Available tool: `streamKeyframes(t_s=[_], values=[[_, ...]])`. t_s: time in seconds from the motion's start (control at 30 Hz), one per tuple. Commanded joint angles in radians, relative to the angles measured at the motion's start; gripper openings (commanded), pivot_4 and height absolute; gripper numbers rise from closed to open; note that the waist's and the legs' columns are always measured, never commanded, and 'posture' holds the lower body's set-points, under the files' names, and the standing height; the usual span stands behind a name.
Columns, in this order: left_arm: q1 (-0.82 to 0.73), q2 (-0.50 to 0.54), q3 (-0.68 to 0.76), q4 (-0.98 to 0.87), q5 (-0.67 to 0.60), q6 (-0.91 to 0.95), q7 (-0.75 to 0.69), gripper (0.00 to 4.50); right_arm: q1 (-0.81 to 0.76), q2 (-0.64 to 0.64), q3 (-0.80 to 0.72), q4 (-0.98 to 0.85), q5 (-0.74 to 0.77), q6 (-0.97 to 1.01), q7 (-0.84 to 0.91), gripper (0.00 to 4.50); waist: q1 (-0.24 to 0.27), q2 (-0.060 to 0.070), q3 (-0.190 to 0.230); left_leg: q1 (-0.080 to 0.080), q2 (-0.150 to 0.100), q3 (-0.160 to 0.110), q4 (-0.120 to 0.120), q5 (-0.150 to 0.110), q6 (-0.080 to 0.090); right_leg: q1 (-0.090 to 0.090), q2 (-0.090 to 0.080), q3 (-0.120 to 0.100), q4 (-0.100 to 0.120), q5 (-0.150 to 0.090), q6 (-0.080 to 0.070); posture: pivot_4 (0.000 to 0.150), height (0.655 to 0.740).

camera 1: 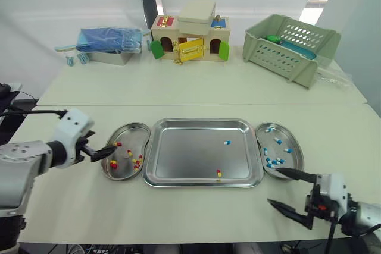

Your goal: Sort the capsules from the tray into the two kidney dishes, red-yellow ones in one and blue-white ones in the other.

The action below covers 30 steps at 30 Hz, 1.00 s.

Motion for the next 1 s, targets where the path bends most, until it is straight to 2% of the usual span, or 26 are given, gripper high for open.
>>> streamKeyframes(t_s=[0.03, 0.2, 0.43, 0.67, 1.0], values=[[0.052, 0.060, 0.106, 0.107, 0.017, -0.093, -0.037, 4.49, -0.017, -0.057, -0.128, 0.065, 0.048, 0.055, 0.016, 4.50, 0.001, 0.000, 0.000, 0.000, 0.000, 0.000, -0.001, 0.000, 0.000, 0.000, 0.000, 0.000, 0.000, 0.000, 0.000, 0.150, 0.7400], [0.089, 0.091, 0.180, 0.277, 0.025, -0.197, -0.044, 4.49, -0.067, -0.130, -0.216, 0.188, 0.050, 0.123, 0.034, 4.50, 0.001, 0.000, 0.000, 0.000, 0.000, 0.000, -0.001, 0.000, 0.000, 0.000, 0.000, 0.000, 0.000, 0.000, 0.000, 0.150, 0.7400], [0.102, 0.126, 0.208, 0.451, 0.048, -0.304, -0.033, 4.49, -0.172, -0.163, -0.245, 0.362, 0.002, 0.107, 0.056, 4.50, -0.004, -0.001, 0.000, 0.000, 0.000, 0.001, -0.001, 0.000, 0.000, -0.001, 0.000, 0.000, 0.000, 0.000, 0.000, 0.150, 0.7400], [0.111, 0.123, 0.214, 0.464, 0.042, -0.316, -0.030, 4.49, -0.225, -0.173, -0.247, 0.434, -0.024, 0.096, 0.072, 4.50, -0.010, -0.001, 0.000, 0.000, 0.000, 0.001, -0.001, 0.000, 0.000, -0.001, 0.000, 0.000, 0.000, 0.000, 0.000, 0.150, 0.7400], [0.141, 0.091, 0.204, 0.423, 0.024, -0.339, -0.034, 4.49, -0.212, -0.157, -0.258, 0.412, -0.024, 0.108, 0.081, 4.50, -0.017, 0.000, 0.000, 0.000, 0.000, 0.001, -0.001, 0.000, 0.000, -0.001, 0.000, 0.000, 0.000, 0.000, 0.000, 0.150, 0.7400]])
